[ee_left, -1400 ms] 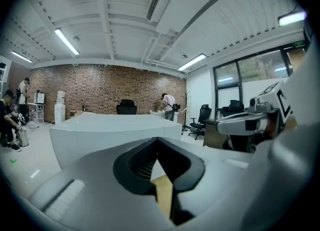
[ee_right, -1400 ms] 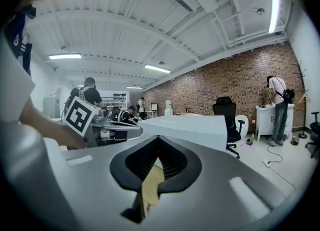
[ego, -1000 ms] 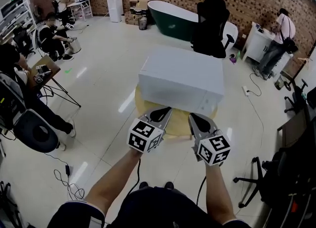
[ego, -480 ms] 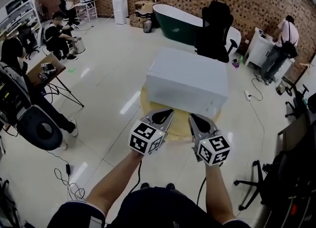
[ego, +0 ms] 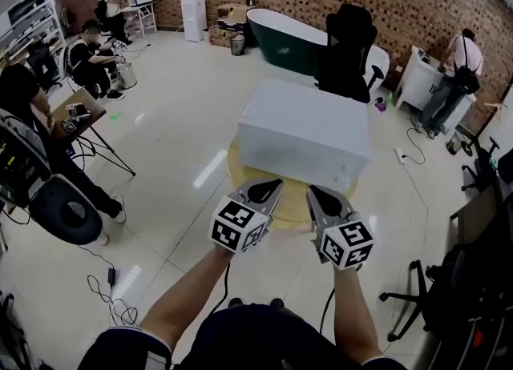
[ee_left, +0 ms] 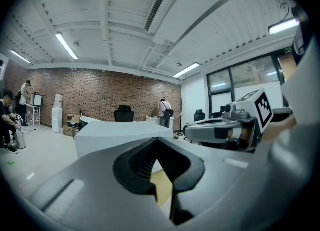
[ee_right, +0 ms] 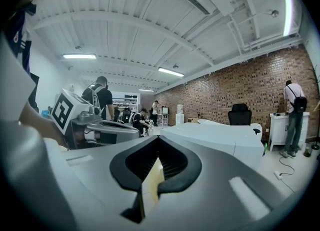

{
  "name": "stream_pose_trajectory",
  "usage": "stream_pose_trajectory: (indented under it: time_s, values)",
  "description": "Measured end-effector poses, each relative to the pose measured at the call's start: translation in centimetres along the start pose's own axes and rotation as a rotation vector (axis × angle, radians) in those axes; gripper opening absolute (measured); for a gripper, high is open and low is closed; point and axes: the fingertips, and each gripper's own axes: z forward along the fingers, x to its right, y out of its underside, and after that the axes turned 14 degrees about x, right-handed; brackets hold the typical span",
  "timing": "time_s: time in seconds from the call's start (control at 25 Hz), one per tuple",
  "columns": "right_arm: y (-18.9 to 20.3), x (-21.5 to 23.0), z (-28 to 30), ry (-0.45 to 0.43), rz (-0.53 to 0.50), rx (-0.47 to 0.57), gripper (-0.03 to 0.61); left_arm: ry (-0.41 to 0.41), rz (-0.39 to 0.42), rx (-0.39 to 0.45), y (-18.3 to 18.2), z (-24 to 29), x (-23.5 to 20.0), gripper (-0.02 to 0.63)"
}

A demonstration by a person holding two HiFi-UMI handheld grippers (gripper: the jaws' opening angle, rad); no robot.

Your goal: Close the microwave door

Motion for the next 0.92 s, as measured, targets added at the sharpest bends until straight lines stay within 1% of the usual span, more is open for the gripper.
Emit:
stream_pose_trajectory:
  time_s: [0.92]
  values:
    - [0.02, -0.41, 0.06, 0.000, 0.001, -0.007, 0.000, 0.006, 0.005, -0.015, 0.26, -0.44, -0.01, 0.012]
